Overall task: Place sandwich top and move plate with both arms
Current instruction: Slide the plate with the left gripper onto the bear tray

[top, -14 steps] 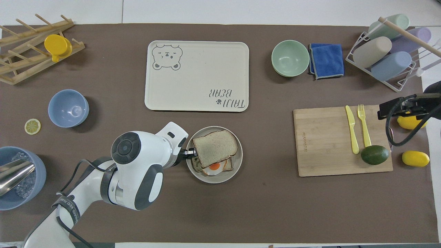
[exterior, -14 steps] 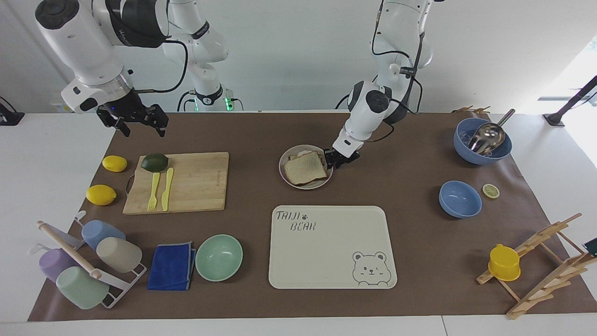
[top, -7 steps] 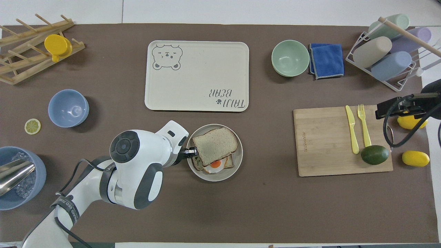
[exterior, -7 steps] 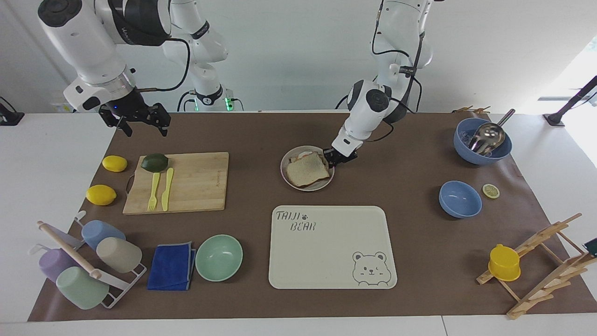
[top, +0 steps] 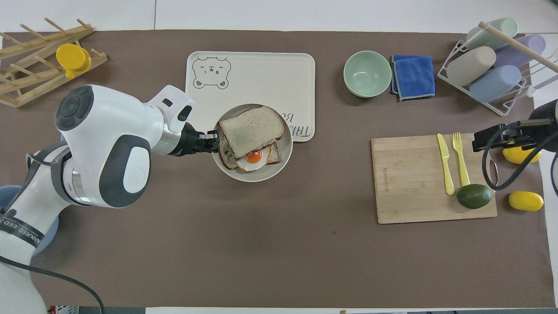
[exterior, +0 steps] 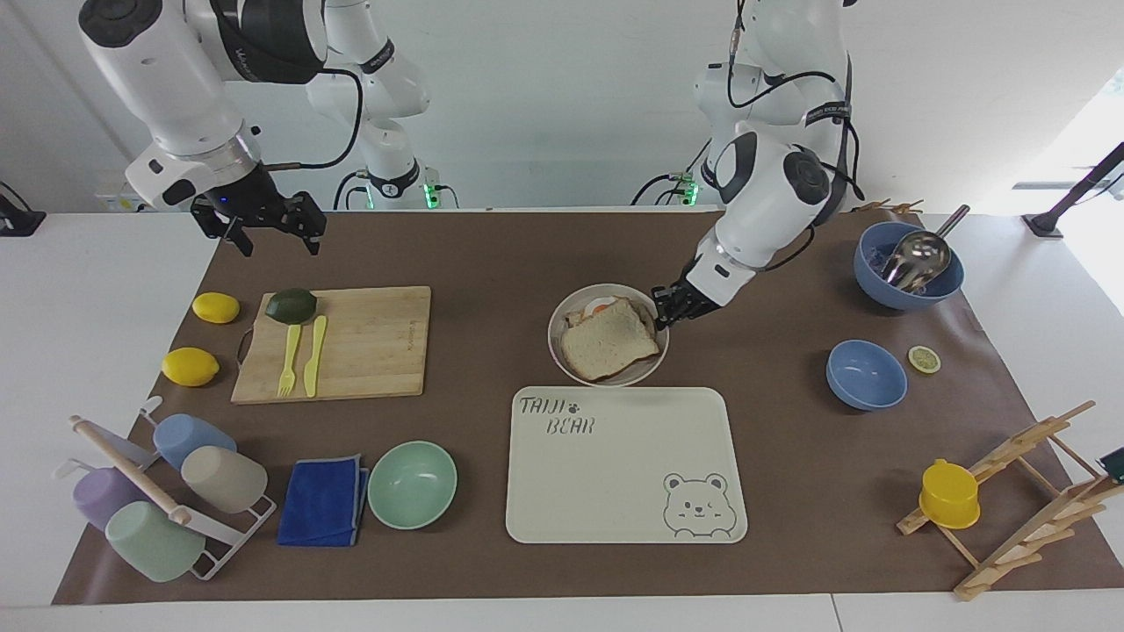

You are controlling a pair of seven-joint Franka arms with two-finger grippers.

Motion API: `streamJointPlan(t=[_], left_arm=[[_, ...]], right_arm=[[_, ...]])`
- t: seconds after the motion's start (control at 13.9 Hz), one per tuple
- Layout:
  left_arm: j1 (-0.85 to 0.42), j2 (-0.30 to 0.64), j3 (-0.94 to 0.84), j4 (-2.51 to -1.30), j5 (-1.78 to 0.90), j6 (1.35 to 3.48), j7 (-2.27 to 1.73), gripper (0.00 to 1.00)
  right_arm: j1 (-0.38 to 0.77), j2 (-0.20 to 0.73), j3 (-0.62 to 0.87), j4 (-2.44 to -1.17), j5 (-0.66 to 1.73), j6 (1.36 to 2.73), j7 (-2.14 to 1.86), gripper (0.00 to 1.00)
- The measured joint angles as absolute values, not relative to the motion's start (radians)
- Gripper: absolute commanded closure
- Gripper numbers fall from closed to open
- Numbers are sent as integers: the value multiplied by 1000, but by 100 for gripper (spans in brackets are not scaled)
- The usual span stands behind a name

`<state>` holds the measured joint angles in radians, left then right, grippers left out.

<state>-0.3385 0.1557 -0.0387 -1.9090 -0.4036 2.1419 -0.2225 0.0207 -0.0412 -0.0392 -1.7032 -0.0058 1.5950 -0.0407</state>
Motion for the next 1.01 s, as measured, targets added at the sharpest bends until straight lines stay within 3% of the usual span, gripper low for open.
streamJointPlan(t=[0.5,1.01], left_arm=[[-259,593,-37,-1504,-405,2146,-33,100],[-262,629,-51,-1487,-405,2220,39,100]], right_arm=[[20,-43,-39,-1703,-6,1595,-51,0],[20,-44,-30,-1703,-7,1582,-56,0]])
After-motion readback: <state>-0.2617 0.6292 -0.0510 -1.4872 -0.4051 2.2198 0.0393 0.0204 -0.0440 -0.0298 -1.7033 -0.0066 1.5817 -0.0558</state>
